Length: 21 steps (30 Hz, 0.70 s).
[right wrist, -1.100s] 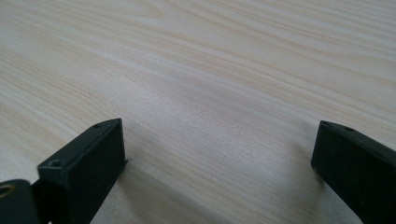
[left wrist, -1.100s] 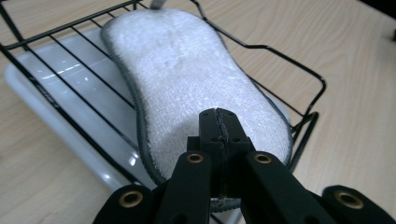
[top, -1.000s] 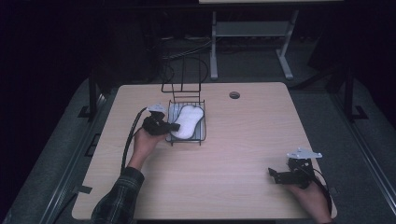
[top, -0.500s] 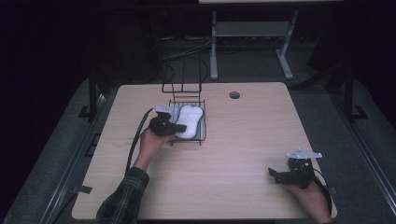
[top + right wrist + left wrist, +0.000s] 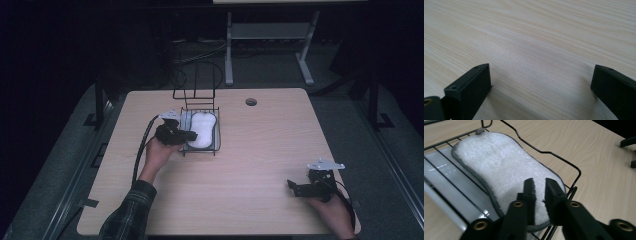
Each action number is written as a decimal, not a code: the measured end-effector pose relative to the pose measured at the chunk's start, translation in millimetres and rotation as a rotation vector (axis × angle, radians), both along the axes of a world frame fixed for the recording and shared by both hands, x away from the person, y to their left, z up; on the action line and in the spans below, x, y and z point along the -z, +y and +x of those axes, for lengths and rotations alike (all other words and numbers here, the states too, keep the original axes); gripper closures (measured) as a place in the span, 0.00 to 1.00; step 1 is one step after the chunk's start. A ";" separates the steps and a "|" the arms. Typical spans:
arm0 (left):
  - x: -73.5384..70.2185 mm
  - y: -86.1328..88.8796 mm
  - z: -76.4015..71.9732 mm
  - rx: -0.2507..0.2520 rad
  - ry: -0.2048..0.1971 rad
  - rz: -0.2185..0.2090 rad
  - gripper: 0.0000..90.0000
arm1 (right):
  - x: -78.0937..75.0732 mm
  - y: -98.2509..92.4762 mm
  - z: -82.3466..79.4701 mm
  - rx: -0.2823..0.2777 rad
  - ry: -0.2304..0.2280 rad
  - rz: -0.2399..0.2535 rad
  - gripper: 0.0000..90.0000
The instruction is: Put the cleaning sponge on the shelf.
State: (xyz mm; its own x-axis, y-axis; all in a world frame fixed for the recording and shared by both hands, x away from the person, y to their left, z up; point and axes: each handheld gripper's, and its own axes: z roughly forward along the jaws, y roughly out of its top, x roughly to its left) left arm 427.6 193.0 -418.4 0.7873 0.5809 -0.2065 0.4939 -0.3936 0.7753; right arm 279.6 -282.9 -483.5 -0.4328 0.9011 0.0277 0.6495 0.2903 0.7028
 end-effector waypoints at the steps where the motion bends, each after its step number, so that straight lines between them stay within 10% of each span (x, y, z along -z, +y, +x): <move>1: -1.2 2.0 -1.2 -0.010 -0.006 -0.001 0.79 | 0.0 0.0 0.0 0.000 0.000 0.000 0.03; 21: -9.5 33.3 -38.3 -0.120 -0.053 0.074 0.15 | 0.0 0.0 0.0 0.000 0.000 0.000 0.03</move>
